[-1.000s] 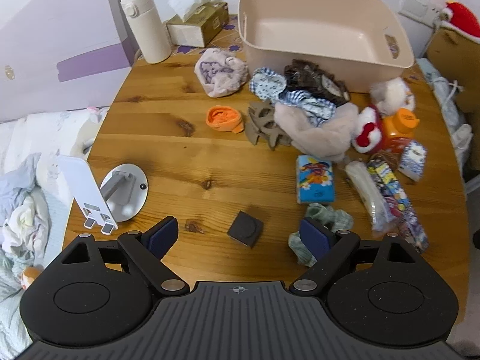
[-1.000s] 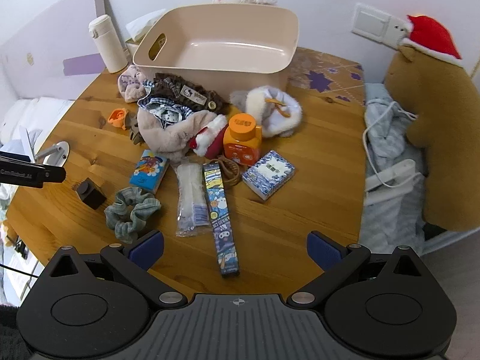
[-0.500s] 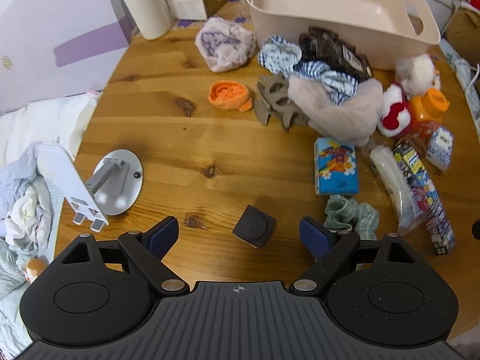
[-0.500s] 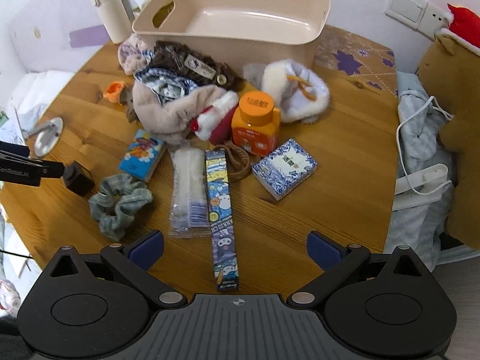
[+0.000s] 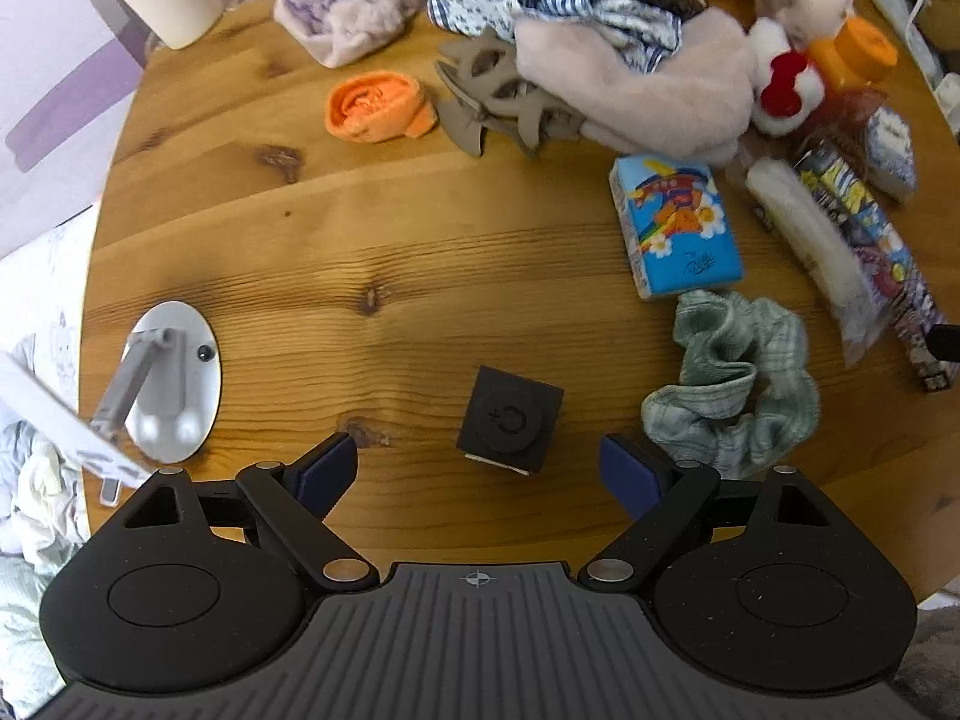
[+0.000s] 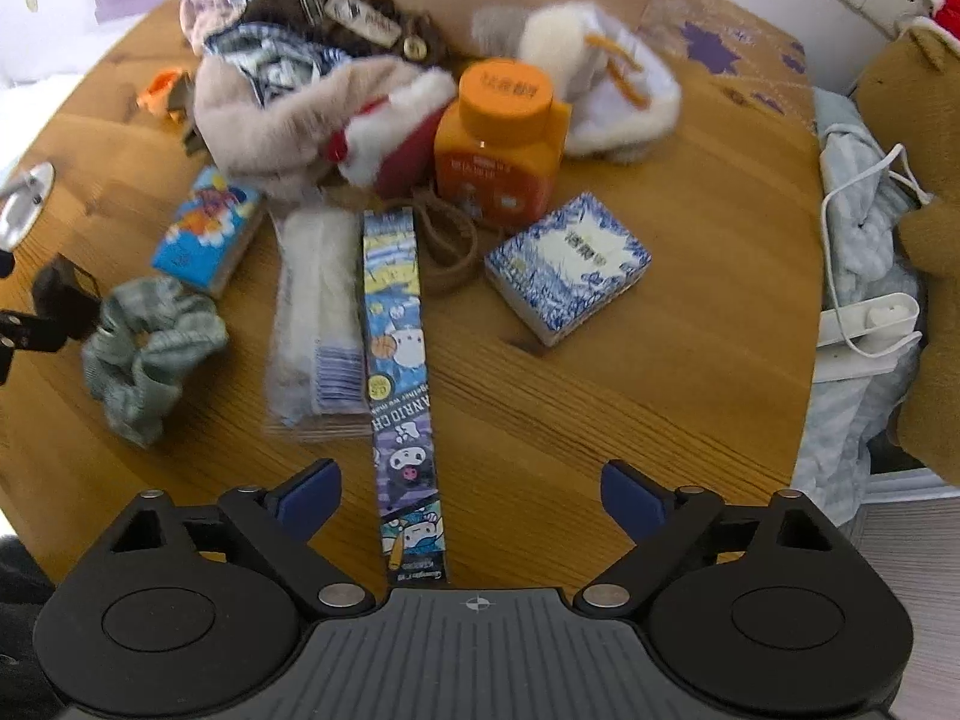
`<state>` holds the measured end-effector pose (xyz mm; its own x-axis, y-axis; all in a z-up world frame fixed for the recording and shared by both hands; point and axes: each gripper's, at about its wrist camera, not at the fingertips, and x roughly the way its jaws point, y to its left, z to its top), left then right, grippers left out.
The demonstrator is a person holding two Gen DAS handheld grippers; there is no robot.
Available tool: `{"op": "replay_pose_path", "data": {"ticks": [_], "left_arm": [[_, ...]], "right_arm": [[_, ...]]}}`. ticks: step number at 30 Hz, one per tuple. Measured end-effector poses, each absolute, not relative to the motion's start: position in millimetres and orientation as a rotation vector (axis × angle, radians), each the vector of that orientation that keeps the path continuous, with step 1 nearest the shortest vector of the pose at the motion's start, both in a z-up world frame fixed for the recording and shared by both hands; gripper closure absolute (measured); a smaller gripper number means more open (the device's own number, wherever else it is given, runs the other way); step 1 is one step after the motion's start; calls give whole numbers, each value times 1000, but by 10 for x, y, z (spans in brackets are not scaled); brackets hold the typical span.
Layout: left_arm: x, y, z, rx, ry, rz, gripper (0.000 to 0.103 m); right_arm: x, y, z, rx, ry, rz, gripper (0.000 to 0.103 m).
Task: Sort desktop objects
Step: 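Close the left tool on the black cube while the right tool grasps the blue stick package, then carry both held items over the beige basket and open both tools to drop them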
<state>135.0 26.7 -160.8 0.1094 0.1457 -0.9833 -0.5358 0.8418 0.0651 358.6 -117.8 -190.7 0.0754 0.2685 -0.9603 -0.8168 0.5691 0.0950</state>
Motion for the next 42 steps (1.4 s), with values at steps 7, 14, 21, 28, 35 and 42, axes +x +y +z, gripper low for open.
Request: {"op": "replay_pose_path", "data": {"ticks": [7,14,21,28,35,42], "left_arm": [[1421,309,-1831,-335,1434,434,35],[1390,354,-1839,-389,1395,381,52],[1376,325,-1821,-391,1372,357,71],[1351,269,-1767,-423,1344,390,71],[1349,218,-1598,-445,1300,397,71],[1443,356,-1291,-457,1233,433,71]], "right_arm": [[3595,-1080,-2072,-588,1240,864,26],[3632,-996,-2048,-528,1238,888,40],[3575,-989,-2003,-507,1263,936,80],[3447,-1083,-1903,-419,1255,969,81],[3423,-1095,-1626,-374,1217,993,81],[3547,-1113,-1383,-335,1145,987,81]]}}
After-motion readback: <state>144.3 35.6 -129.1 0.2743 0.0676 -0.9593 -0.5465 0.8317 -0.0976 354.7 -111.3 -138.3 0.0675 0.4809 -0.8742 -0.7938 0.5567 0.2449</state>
